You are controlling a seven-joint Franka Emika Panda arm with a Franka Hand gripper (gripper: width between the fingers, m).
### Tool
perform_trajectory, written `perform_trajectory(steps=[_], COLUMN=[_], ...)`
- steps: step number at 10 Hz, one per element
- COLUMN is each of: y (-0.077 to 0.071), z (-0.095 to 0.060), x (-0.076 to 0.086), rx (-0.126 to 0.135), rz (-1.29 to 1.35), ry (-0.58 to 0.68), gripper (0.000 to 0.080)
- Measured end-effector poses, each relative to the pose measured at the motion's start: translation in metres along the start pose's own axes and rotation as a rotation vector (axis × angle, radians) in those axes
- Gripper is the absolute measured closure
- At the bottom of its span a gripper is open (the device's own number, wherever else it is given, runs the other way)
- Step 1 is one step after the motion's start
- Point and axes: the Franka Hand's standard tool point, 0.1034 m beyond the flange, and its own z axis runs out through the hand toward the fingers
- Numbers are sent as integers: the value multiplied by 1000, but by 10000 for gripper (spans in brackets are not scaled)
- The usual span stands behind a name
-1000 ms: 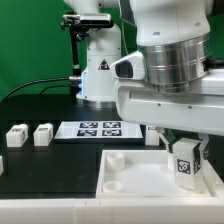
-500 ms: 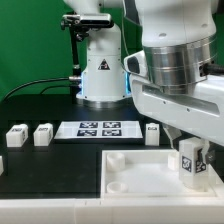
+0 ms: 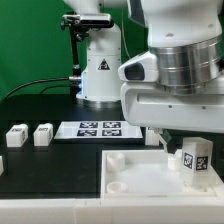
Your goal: Assemble one leg
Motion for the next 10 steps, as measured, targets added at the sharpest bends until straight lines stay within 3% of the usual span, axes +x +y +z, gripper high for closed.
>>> perform_trajectory(steps=[3, 6, 7, 8, 10], y=[0, 5, 5, 5, 6], z=[6, 3, 3, 3, 3], x=[-8, -2, -2, -2, -2], rx=[-20, -35, -34, -34, -36], rz=[-471, -757, -744, -744, -744], ry=[-6, -1, 1, 1, 1], gripper=[150, 150, 150, 263, 263])
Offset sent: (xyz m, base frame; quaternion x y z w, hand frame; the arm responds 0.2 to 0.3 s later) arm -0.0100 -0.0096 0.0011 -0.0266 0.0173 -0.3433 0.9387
